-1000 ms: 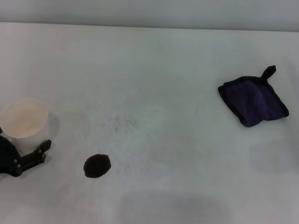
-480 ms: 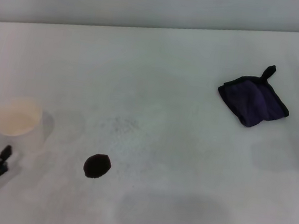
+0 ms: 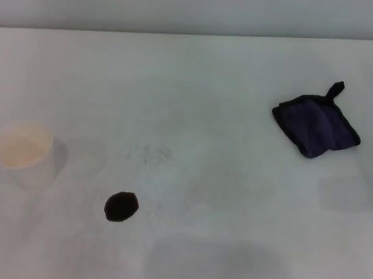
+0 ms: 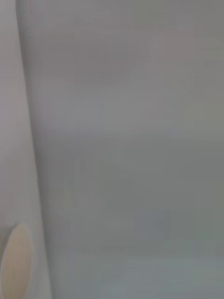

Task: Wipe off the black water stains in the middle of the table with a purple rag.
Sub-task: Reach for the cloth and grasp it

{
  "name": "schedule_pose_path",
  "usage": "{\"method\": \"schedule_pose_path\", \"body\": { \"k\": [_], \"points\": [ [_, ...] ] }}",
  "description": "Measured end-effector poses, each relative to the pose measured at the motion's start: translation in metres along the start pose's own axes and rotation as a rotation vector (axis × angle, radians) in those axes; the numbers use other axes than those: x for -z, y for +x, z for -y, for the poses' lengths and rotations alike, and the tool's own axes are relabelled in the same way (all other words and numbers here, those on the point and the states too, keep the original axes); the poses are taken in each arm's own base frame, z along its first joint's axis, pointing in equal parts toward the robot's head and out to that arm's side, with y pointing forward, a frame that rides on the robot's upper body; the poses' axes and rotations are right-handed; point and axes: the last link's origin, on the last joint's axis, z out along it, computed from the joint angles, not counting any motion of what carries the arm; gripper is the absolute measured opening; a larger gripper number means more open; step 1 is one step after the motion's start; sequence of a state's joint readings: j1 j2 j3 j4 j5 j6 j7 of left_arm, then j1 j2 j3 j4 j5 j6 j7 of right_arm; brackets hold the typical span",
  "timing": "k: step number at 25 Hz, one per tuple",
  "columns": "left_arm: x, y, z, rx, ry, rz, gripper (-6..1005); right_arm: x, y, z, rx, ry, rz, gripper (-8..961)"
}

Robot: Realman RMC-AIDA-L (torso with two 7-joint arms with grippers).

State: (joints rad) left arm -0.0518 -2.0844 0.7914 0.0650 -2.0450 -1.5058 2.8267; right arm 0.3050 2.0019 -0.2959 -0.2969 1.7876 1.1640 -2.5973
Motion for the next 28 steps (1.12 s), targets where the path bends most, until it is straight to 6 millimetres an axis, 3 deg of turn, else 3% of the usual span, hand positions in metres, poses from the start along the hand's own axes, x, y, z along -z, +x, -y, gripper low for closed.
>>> {"method": "schedule_pose_path", "body": {
  "k": [16,21,28],
  "points": [
    [-0.044,0.033,0.03,-0.023,0.107,-0.162,893,0.01,-0.003,-0.014,-0.187,-0.094,0.047,874],
    [-0.043,0.033,0.031,-0.02,0.115,-0.166,892,0.009,-0.006,-0.011,-0.313,-0.182,-0.041,872],
    [-0.033,0.037,0.035,-0.019,0.151,-0.208,892,-0.003,-0.036,-0.001,-0.42,-0.342,-0.276,873]
  ]
}}
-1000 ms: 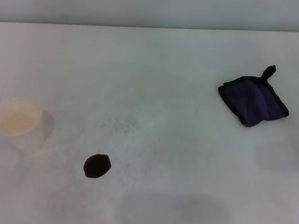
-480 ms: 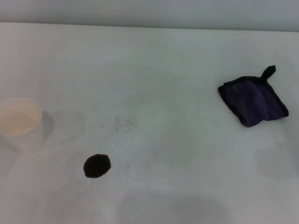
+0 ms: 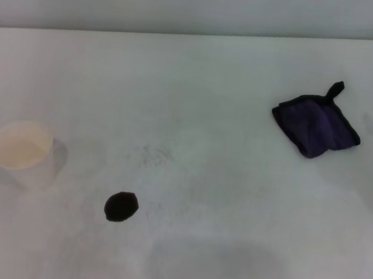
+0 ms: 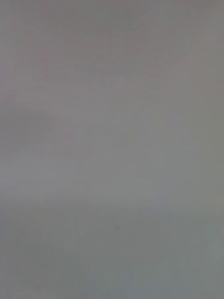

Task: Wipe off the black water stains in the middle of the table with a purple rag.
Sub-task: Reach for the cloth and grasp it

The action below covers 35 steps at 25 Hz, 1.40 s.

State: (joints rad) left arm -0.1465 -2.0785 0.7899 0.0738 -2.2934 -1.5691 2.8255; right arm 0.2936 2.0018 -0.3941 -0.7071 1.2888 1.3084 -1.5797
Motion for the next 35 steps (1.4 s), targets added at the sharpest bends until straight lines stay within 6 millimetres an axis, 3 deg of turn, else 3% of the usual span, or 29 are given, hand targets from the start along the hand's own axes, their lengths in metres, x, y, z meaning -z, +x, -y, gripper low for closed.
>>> {"method": "schedule_pose_path", "body": {
  "k": [5,13,27,35],
  "points": [
    [0.0,0.006,0.001,-0.012,-0.009,-0.033,892,-0.015,-0.022,-0.015,0.013,-0.035,-0.185,870],
    [-0.008,0.014,0.004,-0.031,-0.016,-0.081,893,-0.074,-0.038,-0.064,0.107,-0.069,-0.496,855],
    [-0.001,0.023,0.003,-0.032,-0.022,-0.144,892,-0.124,-0.038,-0.103,0.406,0.128,-0.743,820],
    [0.005,0.022,0.002,-0.03,-0.022,-0.138,893,-0.142,-0.033,-0.11,0.395,0.126,-0.798,794]
  ]
}}
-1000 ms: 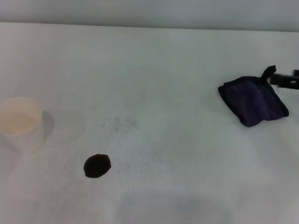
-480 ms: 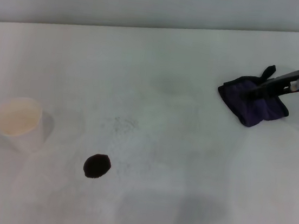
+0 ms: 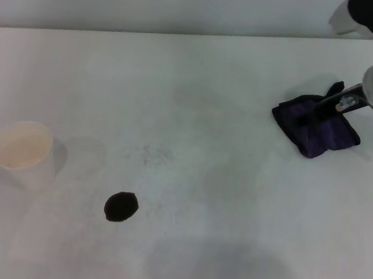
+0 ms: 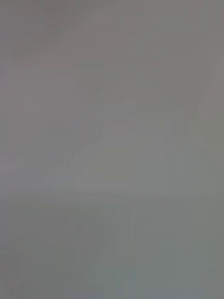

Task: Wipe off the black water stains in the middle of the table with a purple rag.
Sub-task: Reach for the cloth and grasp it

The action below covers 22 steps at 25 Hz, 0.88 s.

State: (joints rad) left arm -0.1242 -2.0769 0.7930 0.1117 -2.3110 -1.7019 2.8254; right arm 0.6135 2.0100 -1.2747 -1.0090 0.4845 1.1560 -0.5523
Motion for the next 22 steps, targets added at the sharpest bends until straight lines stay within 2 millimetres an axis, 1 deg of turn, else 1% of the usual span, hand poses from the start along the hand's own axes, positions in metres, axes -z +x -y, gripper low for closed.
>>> {"method": "schedule_pose_path", "body": {
  "k": [3,7,12,17,22],
  "points": [
    [0.002,0.0,0.001,-0.002,0.005,0.002,893,-0.006,-0.002,-0.003,0.006,-0.004,-0.023,777],
    [0.006,0.001,0.003,-0.008,0.011,0.003,893,-0.013,-0.004,-0.006,0.018,0.033,-0.047,759],
    [0.005,0.001,0.004,-0.012,0.01,0.007,893,-0.011,-0.005,-0.002,0.013,0.066,-0.057,757],
    [0.001,0.0,0.003,-0.011,0.006,0.009,893,-0.01,-0.002,0.003,0.007,0.087,-0.072,754],
    [-0.003,0.0,0.003,-0.012,0.0,0.006,892,-0.012,-0.001,0.003,0.012,0.097,-0.087,676]
  ]
}}
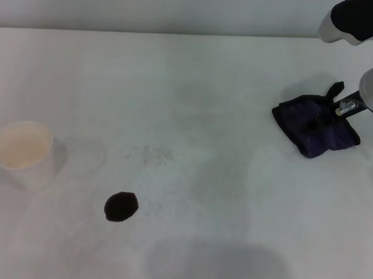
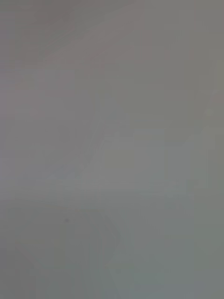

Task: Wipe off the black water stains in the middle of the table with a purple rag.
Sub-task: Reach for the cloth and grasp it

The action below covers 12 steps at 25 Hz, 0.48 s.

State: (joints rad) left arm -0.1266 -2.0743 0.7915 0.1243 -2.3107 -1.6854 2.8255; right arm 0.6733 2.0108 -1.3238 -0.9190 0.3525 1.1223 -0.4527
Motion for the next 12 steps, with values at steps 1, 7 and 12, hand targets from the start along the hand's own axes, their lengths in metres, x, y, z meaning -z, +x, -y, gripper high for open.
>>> {"method": "schedule_pose_path", "body": {
  "k": [1,7,12],
  "points": [
    [-0.0002,-0.0002,0.0001,0.0,0.0,0.001,892,0.0001,-0.0005,-0.0003,-0.001,0.0,0.0,661],
    [-0.0014,-0.0007,0.0006,0.0,0.002,0.004,892,-0.0019,-0.003,-0.0028,0.007,-0.001,-0.016,563],
    [-0.0026,0.0001,0.0015,-0.006,0.0,0.0,892,-0.0086,-0.0052,-0.0064,0.04,0.011,-0.069,464]
  ]
}}
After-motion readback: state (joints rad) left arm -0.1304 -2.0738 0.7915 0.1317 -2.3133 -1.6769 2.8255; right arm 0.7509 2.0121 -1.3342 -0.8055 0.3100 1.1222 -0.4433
